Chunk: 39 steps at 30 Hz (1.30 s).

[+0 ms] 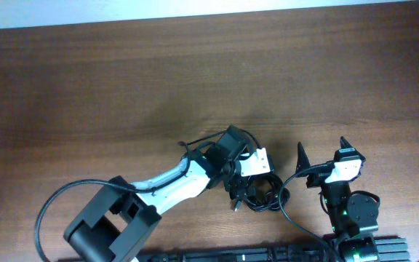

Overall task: Untangle cables
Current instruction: 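Reach the left gripper down to the black cable bundle, then grasp the cable bundle with the left gripper and lift it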

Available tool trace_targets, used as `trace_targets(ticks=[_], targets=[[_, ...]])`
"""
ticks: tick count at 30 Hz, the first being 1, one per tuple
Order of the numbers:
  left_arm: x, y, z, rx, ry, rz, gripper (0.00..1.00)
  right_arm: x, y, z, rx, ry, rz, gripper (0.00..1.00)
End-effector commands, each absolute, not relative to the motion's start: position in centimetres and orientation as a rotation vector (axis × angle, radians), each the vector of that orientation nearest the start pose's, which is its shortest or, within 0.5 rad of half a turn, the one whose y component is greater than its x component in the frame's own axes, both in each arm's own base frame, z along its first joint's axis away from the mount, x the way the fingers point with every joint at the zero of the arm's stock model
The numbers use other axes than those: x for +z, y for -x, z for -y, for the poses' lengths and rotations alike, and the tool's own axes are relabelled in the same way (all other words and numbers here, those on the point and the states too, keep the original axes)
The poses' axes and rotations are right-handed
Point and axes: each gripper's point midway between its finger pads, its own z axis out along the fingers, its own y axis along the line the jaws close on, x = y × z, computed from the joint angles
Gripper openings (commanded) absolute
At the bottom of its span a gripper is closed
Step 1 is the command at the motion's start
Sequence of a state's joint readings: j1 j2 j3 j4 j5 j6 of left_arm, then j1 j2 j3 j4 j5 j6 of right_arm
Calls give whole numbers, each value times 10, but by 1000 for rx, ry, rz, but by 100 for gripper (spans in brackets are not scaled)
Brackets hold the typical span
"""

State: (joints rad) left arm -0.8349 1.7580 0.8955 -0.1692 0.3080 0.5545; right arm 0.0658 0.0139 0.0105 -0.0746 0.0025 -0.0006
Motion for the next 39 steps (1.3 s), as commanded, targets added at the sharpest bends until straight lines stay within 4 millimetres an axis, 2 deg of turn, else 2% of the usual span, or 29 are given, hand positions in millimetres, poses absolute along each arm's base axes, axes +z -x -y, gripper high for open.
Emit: trace_targets(ticks=[1, 3, 4, 5, 7, 8, 9, 10, 11, 13, 15, 16, 17, 19, 24, 28, 31, 33, 37, 39], targets=[[0, -226, 332, -510, -1796, -1941, 99, 155, -246, -13, 37, 42, -1653, 99], [-4, -228, 333, -509, -1794, -1939, 99, 155, -246, -13, 37, 42, -1653, 99], [-3, -228, 334, -509, -1793, -1937, 95, 155, -246, -13, 37, 42, -1653, 99], [-3, -228, 334, -509, -1793, -1937, 83, 155, -246, -13, 37, 42, -1653, 99], [-2, -230, 335, -505, -1787, -1929, 48, 155, -246, -13, 37, 42, -1653, 99], [-1, -233, 335, -489, -1782, -1929, 34, 155, -246, -13, 37, 42, -1653, 99], [3, -241, 335, -439, -1765, -1928, 16, 155, -246, -13, 37, 42, -1653, 99], [11, -249, 333, -388, -1740, -1922, 5, 155, -246, -13, 37, 42, -1653, 98], [22, -258, 330, -318, -1706, -1910, 0, 155, -246, -13, 37, 42, -1653, 98], [66, -273, 329, -246, -1619, -1836, 0, 155, -246, -13, 37, 42, -1653, 99], [102, -276, 331, -245, -1562, -1767, 0, 155, -246, -13, 37, 42, -1653, 99], [126, -280, 327, -209, -1510, -1731, 0, 155, -246, -13, 37, 42, -1653, 99], [138, -283, 324, -188, -1482, -1713, 0, 155, -246, -13, 37, 42, -1653, 99], [179, -292, 312, -99, -1380, -1657, 0, 155, -246, -13, 37, 42, -1653, 99], [252, -313, 285, 62, -1123, -1562, 0, 155, -246, -13, 37, 42, -1653, 99], [304, -308, 281, 23, -1006, -1445, 0, 155, -246, -12, 35, 39, -1653, 99], [331, -293, 280, -57, -986, -1369, 0, 157, -246, -15, 117, -25, -1645, 99], [342, -289, 276, -64, -969, -1350, 0, 166, -242, -34, 246, 21, -1643, 99], [350, -283, 275, -82, -965, -1326, 0, 222, -224, -34, 236, 43, -1661, 99], [353, -273, 284, -150, -1010, -1283, 0, 230, -225, -35, 228, 52, -1746, 98]])
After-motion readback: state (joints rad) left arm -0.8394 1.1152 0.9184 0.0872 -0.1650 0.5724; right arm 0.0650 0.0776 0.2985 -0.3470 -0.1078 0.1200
